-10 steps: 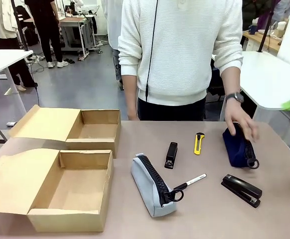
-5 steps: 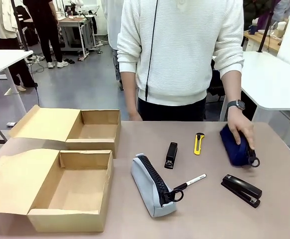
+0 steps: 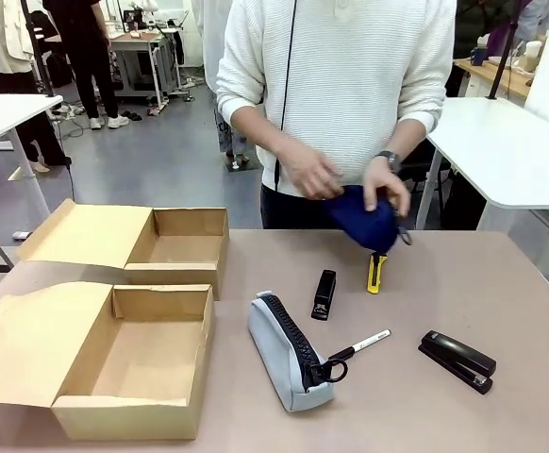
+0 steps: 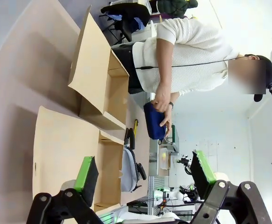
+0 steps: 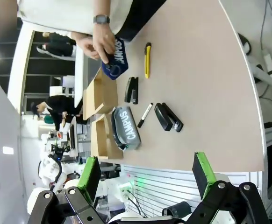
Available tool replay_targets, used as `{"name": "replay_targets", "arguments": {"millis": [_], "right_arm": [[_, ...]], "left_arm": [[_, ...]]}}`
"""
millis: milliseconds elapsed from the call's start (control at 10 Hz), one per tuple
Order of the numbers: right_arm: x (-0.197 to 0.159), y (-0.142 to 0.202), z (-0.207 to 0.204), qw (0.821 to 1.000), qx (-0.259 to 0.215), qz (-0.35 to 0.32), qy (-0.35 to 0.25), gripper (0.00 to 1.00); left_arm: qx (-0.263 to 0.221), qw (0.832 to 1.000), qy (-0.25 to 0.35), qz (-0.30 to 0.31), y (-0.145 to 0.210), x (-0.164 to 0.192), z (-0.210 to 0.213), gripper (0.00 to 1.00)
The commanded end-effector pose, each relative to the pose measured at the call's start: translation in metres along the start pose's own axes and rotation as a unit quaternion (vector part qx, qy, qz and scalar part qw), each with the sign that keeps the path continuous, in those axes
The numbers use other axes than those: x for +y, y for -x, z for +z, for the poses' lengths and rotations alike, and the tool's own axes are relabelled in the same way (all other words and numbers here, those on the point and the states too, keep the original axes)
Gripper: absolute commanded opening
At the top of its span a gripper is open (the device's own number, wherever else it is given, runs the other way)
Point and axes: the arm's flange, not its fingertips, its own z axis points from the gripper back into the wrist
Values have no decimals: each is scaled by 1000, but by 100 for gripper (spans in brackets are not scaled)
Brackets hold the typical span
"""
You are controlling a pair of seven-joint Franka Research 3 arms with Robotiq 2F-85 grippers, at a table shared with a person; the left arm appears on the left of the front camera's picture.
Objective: Place items inside the box.
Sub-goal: Pick up a Pencil pouch or Stapler and place it inside the Mailer Box closest to the robot.
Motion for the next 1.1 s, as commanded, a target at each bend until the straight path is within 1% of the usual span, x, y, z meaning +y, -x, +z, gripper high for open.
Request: {"name": "replay_targets", "arguments": {"millis": [0, 100, 200, 300, 400, 500, 600, 700, 800, 900, 1000], "right_arm": [[-2, 1, -1, 1000, -1, -2, 0, 100], [12, -3, -16, 1000, 17, 11, 10, 100], [38, -7, -45, 998, 53, 38, 14, 100], [67, -9, -82, 994, 92, 60, 19, 100], [100, -4, -128, 988, 132, 75, 21, 100], [120, 3, -162, 984, 158, 85, 22, 100], [149, 23, -219, 977, 188, 87, 59, 100], [166, 42, -256, 972, 192, 108, 78, 100], [169, 52, -267, 960, 220, 151, 88, 100], [159, 25, -219, 974, 197, 101, 52, 100], [159, 25, -219, 974, 197, 101, 52, 100]], "left_arm": [[-3, 1000, 11, -11, -1, 0, 0, 100], [-3, 1000, 11, -11, -1, 0, 0, 100], [-3, 1000, 11, -11, -1, 0, 0, 100], [-3, 1000, 11, -11, -1, 0, 0, 100], [-3, 1000, 11, -11, -1, 0, 0, 100], [-3, 1000, 11, -11, -1, 0, 0, 100], [-3, 1000, 11, -11, -1, 0, 0, 100], [-3, 1000, 11, -11, -1, 0, 0, 100], [-3, 1000, 11, -11, -1, 0, 0, 100], [-3, 1000, 11, -11, -1, 0, 0, 100], [-3, 1000, 11, -11, -1, 0, 0, 100]]}}
